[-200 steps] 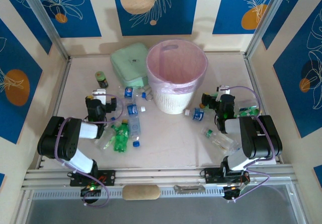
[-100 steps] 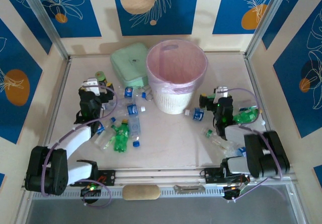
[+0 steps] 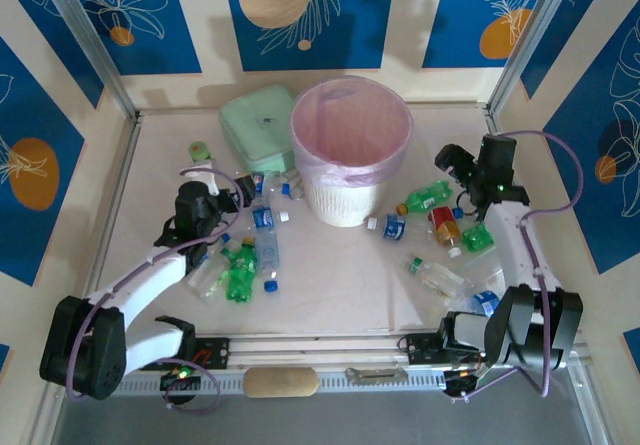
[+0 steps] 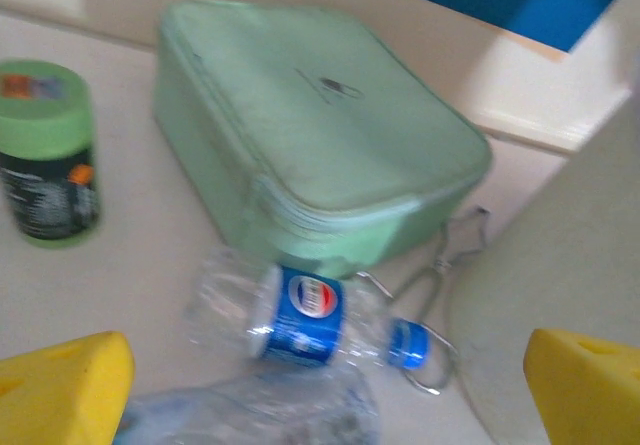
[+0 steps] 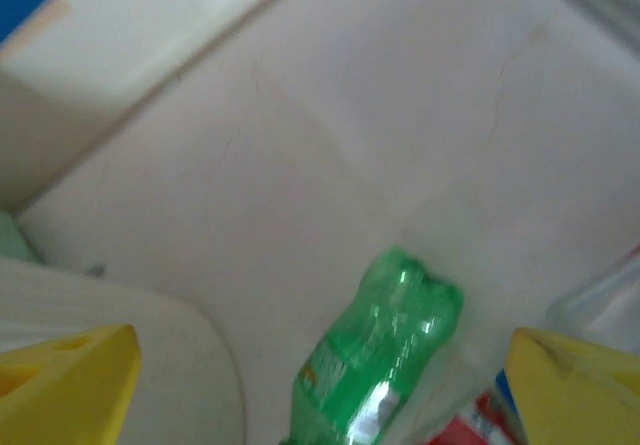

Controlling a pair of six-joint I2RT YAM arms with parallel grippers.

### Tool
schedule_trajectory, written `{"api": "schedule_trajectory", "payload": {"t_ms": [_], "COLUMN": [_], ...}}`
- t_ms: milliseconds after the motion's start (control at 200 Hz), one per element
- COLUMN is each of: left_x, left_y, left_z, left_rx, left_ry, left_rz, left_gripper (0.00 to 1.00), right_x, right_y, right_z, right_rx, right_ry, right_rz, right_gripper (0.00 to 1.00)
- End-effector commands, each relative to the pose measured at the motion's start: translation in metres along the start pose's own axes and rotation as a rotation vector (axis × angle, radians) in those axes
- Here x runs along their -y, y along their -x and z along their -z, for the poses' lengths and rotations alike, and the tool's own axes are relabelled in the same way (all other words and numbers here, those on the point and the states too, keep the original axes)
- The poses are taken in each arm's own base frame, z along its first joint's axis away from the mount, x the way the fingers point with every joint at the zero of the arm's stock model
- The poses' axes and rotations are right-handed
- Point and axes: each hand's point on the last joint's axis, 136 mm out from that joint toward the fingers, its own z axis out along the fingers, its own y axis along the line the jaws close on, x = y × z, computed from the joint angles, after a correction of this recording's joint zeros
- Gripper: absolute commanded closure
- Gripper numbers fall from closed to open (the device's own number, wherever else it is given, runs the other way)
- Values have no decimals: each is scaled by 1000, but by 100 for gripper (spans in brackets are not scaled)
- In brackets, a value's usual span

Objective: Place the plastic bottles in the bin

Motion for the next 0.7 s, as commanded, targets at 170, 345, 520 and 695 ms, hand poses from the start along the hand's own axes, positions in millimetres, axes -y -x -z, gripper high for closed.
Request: {"api": "schedule_trajectory", "payload": {"t_ms": [170,345,520,695], "left_x": [46,35,22,18], "left_y": [-29,-32,-29,-26], "left_z": [-11,-8,0,6], "left_rx": [-100,-99,-70,-48], "left_ry": [-104,-57,3,22], "left_rz": [31,36,23,24], "left_gripper": [0,0,0,0], "right_x": [3,7,15,15], "right_y": [-69,-70,-75,-75], "right_z": [-16,-31,-51,-73], "right_rx": [-353,-330,-323,-328], "right_ry": [-74,-116,-139,-139], "right_rz": [-160,-183,-225,-239], "right_gripper": [16,17,17,17]}}
